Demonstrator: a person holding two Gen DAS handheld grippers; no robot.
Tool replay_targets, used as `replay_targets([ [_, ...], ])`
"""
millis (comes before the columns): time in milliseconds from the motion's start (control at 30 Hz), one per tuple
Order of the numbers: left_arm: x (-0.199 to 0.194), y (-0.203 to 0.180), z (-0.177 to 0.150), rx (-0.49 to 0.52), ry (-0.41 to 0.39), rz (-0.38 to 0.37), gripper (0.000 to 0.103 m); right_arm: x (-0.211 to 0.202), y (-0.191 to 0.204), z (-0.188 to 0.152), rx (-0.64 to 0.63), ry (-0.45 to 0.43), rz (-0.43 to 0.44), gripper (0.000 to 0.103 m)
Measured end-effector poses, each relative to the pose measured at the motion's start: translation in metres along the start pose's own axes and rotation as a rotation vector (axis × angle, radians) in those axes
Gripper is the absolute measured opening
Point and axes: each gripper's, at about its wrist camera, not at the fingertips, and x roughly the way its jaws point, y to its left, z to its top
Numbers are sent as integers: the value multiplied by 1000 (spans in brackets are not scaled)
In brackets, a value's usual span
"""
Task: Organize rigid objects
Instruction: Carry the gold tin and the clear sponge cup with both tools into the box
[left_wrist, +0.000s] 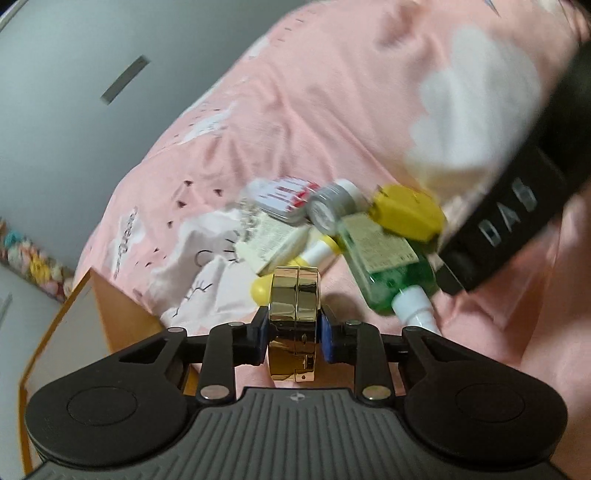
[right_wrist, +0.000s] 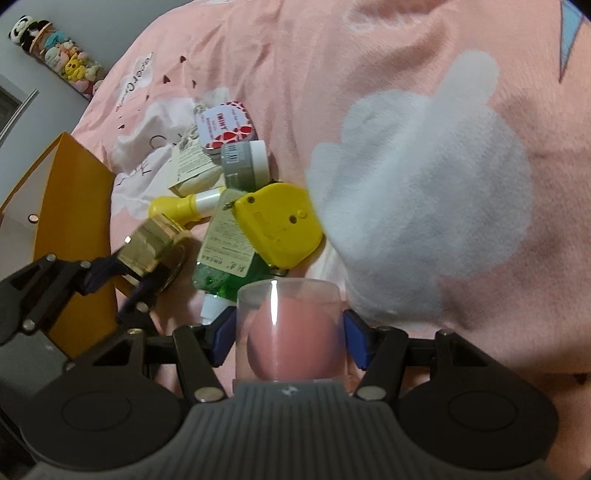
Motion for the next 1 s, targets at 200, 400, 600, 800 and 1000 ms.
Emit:
replay_targets([
  [200,-31,24,3,-123,-75,18,31,-21,17,-2,-78,-56,-21,60],
  [400,-64,45,3,-213,-129,-8,31,-44,38,-3,-159,-125,-38,60],
  [600,-92,71,0,-295,-197,4,31,-67,59,1,-220,-185,-23,60],
  [800,-112,106,-10,-412,-221,16,31,-87,96,9,-314,-232,32,60],
  [1000,-121,155,-39,-574,-180,35,31,-91,146,19,-449,-236,132,60],
])
